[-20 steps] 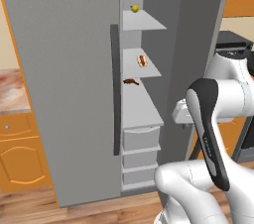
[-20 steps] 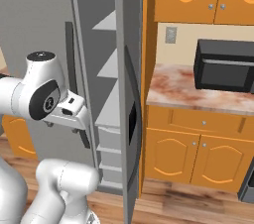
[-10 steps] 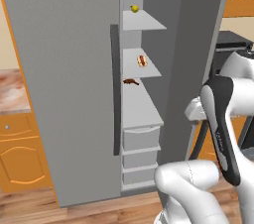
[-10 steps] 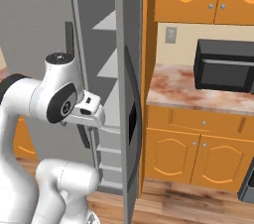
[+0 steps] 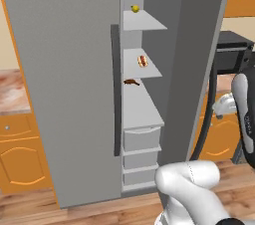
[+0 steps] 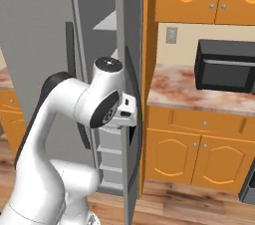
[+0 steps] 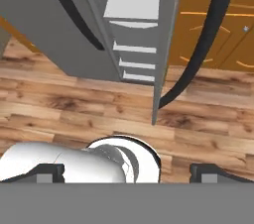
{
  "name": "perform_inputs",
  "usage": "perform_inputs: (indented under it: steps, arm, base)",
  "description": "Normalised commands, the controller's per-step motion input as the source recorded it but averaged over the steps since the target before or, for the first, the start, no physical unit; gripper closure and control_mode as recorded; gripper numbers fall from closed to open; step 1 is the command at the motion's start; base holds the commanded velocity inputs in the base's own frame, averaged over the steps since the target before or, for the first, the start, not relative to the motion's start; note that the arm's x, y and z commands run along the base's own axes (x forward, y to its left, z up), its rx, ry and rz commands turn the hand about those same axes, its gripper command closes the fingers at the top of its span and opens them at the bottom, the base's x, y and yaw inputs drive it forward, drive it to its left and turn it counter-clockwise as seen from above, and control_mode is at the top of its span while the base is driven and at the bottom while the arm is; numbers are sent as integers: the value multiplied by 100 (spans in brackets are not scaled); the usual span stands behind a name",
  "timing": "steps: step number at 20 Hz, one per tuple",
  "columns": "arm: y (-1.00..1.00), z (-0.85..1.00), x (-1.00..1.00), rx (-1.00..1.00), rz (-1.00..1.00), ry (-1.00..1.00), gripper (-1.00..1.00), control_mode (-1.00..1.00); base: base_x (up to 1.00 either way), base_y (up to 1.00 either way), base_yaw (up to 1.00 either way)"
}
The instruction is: Store the hot dog in the freezer for long-term storage. Close the freezer door after placing the cooked food.
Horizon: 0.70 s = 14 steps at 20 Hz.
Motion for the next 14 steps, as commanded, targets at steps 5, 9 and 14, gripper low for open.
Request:
perform_inputs:
  steps: [5,9,14]
  arm:
    - [-55,5,50,21,16,-3,-100,-100]
    - [-40,0,84,20,14,-6,-100,-100]
    - [-27,-1,65,13,5,-8,-100,-100]
  base:
    - [0,0,0]
    - [0,0,0]
    - [0,0,0]
